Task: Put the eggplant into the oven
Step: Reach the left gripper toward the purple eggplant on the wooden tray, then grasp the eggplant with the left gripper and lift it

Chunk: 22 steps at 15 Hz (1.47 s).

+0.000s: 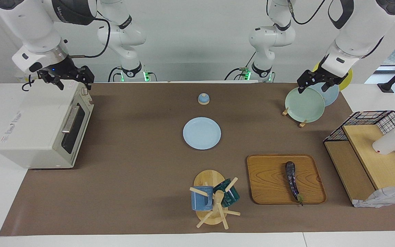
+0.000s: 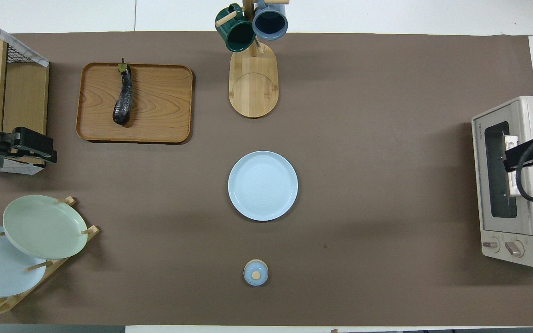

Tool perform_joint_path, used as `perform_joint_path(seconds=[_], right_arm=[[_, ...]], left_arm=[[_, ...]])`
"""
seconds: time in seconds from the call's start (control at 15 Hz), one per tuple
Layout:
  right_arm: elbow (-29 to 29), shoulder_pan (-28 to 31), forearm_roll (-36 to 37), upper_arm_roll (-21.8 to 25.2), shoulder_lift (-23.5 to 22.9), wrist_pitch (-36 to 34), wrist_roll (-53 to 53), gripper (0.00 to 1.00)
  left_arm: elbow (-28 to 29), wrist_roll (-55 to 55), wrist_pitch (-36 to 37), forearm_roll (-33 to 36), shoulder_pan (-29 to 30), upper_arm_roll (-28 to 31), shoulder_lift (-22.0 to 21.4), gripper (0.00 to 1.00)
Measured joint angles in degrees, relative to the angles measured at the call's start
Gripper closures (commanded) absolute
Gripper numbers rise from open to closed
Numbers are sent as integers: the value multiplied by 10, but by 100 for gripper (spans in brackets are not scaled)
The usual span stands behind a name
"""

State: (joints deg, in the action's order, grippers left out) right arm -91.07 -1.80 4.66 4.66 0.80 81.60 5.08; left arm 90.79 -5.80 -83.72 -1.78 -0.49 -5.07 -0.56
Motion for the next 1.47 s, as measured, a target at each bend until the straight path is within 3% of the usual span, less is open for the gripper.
perform_joint_path(seconds=[0.33, 0.8, 0.87, 0.93, 1.0, 1.2, 1.47], right_arm=[[0, 0, 0, 0, 0, 0, 0, 0], [0, 0, 0, 0, 0, 10, 0, 0], [0, 0, 0, 0, 0, 16, 0, 10], [0, 0, 0, 0, 0, 19, 0, 64], [0, 0, 0, 0, 0, 20, 0, 97], [-2, 0, 0, 0, 0, 22, 0, 100], [-25, 0, 0, 0, 2, 68, -4, 100]], left_arm=[[0, 0, -1, 0, 0, -3, 0, 0], [14, -1, -68, 0, 0, -4, 0, 0], [16, -1, -78, 0, 0, -4, 1, 0], [18, -1, -92, 0, 0, -4, 5, 0], [20, -1, -104, 0, 0, -4, 12, 0], [19, -1, -142, -2, 0, -4, 59, 0], [17, 5, -227, -2, 1, -3, 153, 0]])
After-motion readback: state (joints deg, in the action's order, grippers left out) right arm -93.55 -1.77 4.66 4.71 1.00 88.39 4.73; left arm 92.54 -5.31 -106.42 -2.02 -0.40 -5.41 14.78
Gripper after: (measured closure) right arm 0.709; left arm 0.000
